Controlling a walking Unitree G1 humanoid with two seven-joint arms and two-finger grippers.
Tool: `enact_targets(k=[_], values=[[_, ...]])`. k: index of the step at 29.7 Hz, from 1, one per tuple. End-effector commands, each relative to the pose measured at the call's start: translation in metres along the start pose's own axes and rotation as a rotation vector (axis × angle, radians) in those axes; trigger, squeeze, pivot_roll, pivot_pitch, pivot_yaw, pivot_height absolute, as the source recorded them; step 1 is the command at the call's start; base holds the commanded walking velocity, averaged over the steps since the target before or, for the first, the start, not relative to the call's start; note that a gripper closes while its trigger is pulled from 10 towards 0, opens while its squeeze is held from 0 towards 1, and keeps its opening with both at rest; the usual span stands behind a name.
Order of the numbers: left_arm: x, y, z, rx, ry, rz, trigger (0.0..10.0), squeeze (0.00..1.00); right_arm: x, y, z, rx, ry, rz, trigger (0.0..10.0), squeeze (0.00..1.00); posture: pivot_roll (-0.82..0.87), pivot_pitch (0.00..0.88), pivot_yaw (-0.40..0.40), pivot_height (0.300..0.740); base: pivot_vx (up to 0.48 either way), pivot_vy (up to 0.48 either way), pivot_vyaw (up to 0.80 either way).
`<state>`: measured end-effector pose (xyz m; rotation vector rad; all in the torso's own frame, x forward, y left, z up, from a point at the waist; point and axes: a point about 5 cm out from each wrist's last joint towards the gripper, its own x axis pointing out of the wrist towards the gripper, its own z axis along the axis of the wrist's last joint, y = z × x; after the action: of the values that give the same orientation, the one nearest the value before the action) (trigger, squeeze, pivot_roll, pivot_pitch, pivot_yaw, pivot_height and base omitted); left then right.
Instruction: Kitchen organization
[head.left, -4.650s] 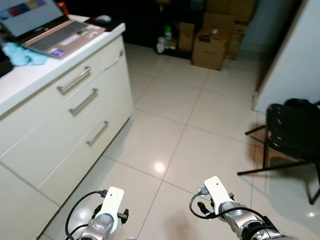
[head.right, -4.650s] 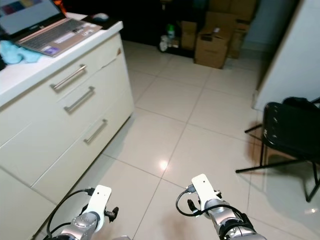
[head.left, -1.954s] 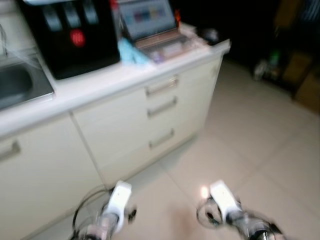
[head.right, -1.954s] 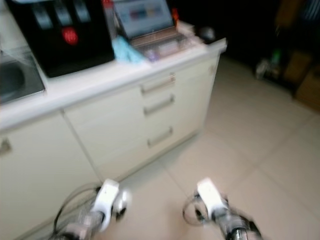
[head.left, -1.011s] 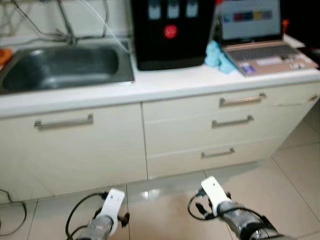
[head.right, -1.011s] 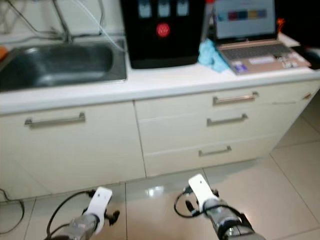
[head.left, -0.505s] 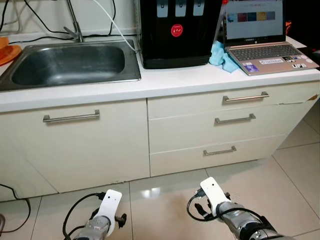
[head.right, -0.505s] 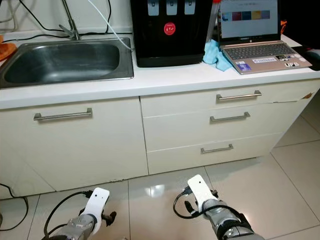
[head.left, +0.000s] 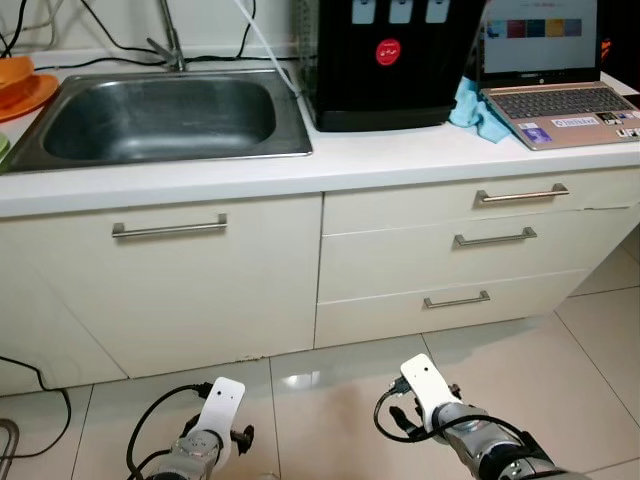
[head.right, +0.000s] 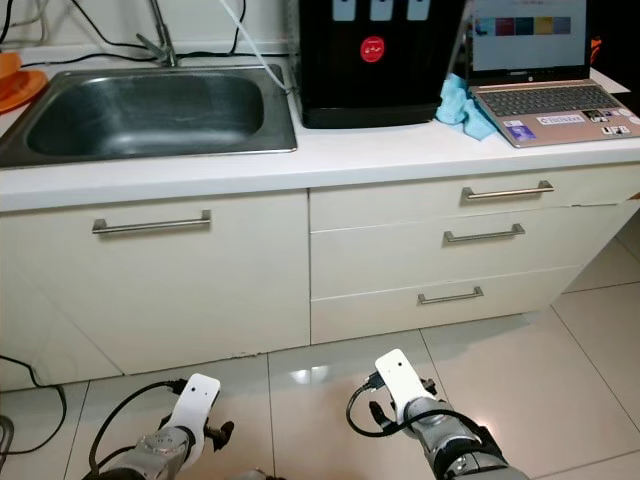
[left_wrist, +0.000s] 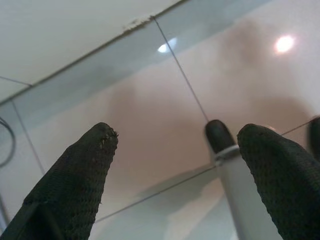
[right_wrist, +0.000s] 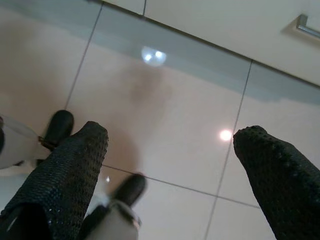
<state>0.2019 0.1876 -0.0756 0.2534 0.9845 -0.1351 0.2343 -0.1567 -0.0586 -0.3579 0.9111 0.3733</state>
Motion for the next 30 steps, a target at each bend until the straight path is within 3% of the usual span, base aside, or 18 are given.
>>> enact_targets(k=[1, 30], values=[[0.0004, -0.0034, 0.0012, 0.013, -0.001, -0.002, 10.0, 0.00, -0.0017, -0.0055, -0.0062, -0.001, 0.021, -0.012, 10.0, 0.00, -0.03, 0.000, 0.019, 0.740, 0.000, 0.330, 0.00], [0.0003, -0.0015, 0.0009, 0.015, 0.001, 0.007, 10.0, 0.00, -0.0016, -0.0057, -0.0053, 0.011, 0.019, -0.012, 10.0, 0.00, -0.03, 0.000, 0.022, 0.740, 0.000, 0.302, 0.00]])
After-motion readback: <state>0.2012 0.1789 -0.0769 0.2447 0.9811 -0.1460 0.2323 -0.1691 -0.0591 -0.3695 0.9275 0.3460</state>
